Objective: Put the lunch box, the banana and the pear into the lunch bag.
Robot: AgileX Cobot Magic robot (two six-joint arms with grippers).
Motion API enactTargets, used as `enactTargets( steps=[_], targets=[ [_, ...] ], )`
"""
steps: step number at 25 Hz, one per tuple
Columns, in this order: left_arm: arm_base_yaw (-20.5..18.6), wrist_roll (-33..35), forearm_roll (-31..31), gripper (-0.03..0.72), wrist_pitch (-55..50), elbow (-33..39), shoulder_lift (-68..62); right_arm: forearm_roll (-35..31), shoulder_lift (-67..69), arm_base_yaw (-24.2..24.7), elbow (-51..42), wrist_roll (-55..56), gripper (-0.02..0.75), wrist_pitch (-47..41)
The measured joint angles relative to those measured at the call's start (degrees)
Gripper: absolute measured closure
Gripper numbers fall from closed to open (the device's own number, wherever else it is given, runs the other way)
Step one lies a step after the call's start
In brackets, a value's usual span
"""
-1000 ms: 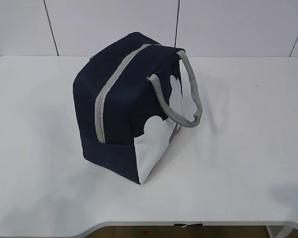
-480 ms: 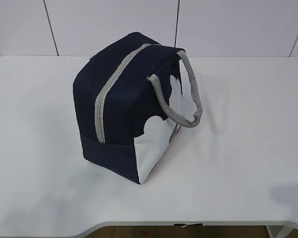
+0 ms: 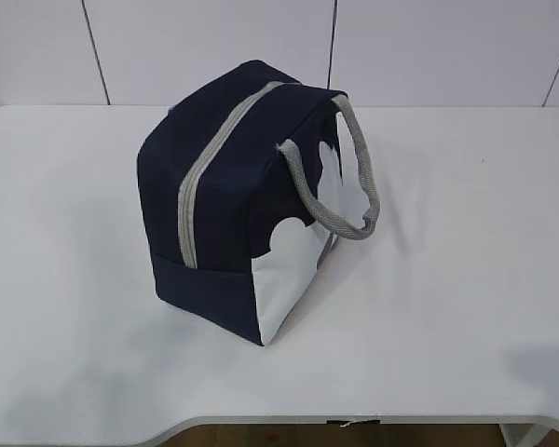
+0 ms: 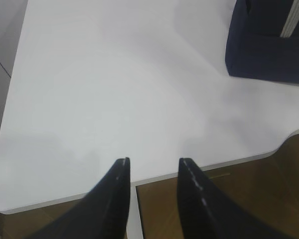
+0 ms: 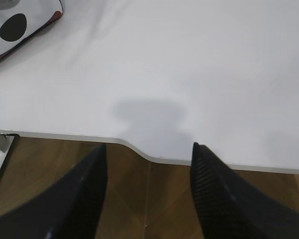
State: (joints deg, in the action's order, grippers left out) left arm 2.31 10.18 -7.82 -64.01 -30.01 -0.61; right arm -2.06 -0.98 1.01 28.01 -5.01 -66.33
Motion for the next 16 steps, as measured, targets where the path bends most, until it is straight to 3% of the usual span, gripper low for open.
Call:
enactTargets(
  steps=[16],
  targets=[
    [0.0, 0.0, 0.0, 0.443, 0.0, 0.0, 0.0, 0.0, 0.0, 0.0, 0.0, 0.04, 0.3, 0.24]
  ],
)
